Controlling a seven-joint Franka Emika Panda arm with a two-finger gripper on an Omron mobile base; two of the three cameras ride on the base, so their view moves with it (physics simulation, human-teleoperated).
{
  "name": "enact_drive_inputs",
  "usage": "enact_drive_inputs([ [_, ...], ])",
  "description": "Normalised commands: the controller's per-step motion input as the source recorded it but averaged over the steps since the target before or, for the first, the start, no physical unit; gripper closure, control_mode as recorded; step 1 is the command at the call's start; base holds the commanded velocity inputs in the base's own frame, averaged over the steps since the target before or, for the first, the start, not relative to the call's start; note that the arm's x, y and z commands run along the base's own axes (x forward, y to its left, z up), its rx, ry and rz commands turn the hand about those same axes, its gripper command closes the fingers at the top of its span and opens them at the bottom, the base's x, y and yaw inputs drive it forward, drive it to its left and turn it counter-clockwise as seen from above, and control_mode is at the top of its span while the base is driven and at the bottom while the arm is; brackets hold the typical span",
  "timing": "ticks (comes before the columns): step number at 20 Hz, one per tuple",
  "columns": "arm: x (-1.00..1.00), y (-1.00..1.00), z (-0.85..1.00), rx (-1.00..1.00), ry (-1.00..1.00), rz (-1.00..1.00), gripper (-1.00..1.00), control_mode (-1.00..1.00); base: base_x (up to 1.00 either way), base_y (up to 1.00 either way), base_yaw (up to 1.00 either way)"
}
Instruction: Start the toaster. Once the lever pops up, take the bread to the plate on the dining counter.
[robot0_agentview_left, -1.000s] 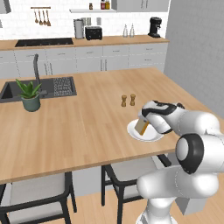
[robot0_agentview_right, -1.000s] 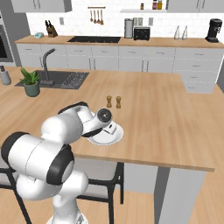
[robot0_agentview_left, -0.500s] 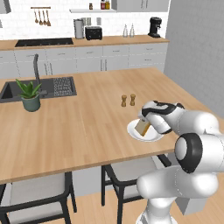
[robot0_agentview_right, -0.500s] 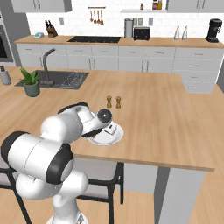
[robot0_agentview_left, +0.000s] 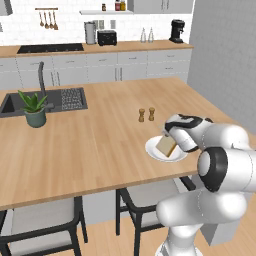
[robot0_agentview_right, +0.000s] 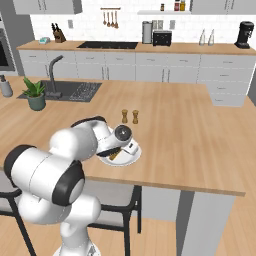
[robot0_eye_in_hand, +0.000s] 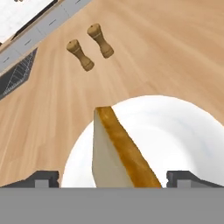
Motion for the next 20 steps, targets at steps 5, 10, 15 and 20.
enact_drive_inputs([
  [5,0.03,-0.17,0.00,0.00,0.00,-0.16,-1.00,-1.00,0.00,0.00,0.00],
  [10,0.05,-0.05,0.00,-0.01,0.00,-0.18,-1.00,-1.00,0.00,0.00,0.00],
  [15,0.04,-0.28,0.12,0.00,0.00,-0.12,-1.00,-1.00,0.00,0.00,0.00],
  [20,0.00,-0.43,0.36,0.00,0.06,0.00,-1.00,-1.00,0.00,0.00,0.00],
])
